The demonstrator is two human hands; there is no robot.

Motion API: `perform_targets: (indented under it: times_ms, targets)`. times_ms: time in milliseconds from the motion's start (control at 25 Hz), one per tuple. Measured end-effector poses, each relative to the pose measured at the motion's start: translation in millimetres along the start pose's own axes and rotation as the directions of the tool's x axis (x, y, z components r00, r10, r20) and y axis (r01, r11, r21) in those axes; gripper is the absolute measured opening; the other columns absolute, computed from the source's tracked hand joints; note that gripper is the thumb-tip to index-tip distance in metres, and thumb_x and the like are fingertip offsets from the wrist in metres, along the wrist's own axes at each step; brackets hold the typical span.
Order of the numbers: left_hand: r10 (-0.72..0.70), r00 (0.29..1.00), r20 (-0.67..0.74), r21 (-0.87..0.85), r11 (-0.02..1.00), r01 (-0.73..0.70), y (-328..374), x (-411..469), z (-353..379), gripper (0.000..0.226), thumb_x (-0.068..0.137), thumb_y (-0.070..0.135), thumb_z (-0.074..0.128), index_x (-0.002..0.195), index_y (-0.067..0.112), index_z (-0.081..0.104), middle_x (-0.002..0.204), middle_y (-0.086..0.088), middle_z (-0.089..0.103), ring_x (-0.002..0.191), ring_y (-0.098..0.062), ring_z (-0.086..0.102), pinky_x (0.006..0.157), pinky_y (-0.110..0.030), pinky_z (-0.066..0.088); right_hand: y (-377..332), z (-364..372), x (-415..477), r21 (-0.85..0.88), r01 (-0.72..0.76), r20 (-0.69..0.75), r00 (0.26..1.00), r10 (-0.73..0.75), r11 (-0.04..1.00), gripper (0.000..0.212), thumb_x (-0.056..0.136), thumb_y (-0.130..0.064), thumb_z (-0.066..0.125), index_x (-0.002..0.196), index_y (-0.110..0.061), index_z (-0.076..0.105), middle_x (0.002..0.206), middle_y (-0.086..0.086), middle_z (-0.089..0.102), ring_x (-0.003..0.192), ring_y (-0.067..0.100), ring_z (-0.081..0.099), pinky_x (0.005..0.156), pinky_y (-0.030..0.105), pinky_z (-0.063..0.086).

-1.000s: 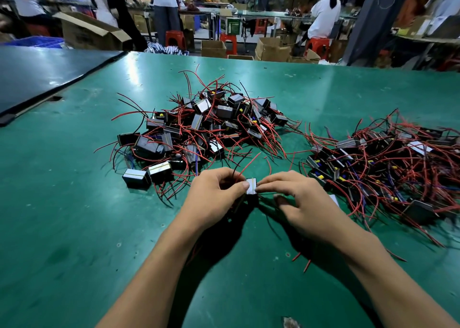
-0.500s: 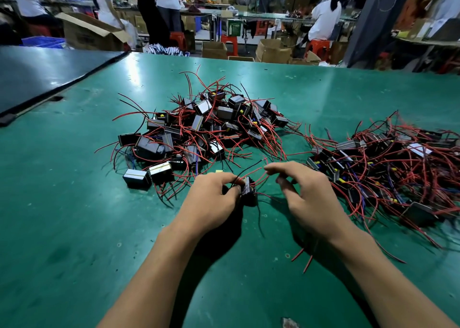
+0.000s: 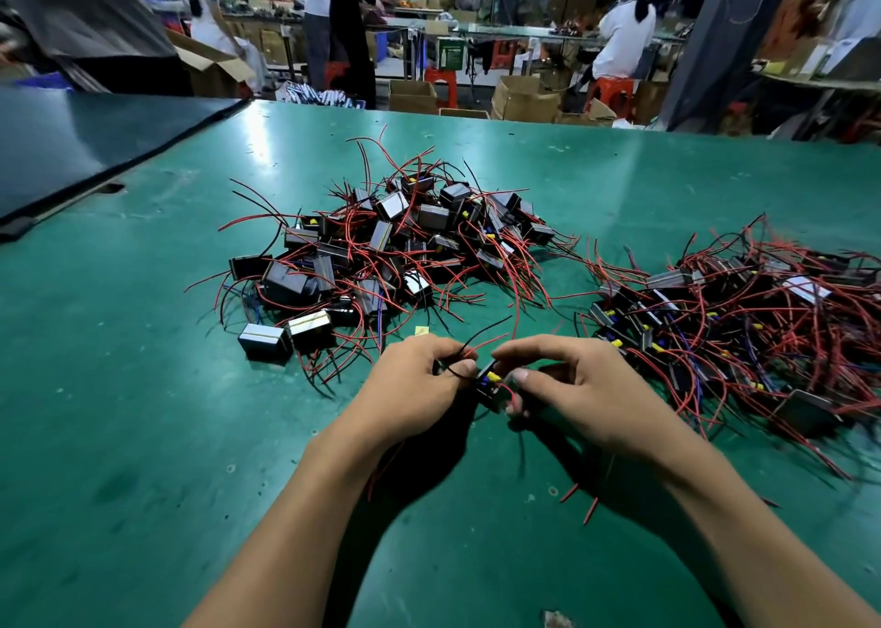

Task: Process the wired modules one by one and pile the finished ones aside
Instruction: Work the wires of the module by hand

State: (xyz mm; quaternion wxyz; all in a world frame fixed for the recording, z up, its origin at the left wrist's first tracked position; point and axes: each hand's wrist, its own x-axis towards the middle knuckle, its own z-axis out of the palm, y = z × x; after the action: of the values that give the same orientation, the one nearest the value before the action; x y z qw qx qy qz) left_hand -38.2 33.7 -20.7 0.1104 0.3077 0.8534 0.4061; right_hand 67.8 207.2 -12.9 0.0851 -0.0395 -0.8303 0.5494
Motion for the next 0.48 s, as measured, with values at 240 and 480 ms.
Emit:
perform_targets:
  times_ms: [240,480]
  targets:
    - [-0.115,0.989,-0.098,-0.325,0.943,0.077,-1,1,-7,0.009,0.091,0.014,0.067,0.094,0.02,0.073,0.081,0.004,0.076,0.074,-0.006,0.07,0.07,-0.019,0.054,5,5,4,-0.575,0.25,0.004,0.953,-0.303,0.779,0.023,0.094,-0.016,0.069,0.116,-0.015,0.074,0.101,-0.003,0.072,0.094,0.013,0.066,0.088,0.026,0.051]
    - [-0.13,0.99,-0.051,-0.333,0.937,0.106,1,0,-12,0.013,0.09,0.01,0.062,0.096,0.021,0.066,0.075,0.005,0.075,0.063,-0.003,0.066,0.058,-0.015,0.047,16,-1,5,-0.626,0.092,-0.155,0.958,-0.24,0.774,0.023,0.096,-0.021,0.064,0.117,-0.014,0.073,0.105,0.0,0.069,0.102,0.019,0.064,0.093,0.035,0.05]
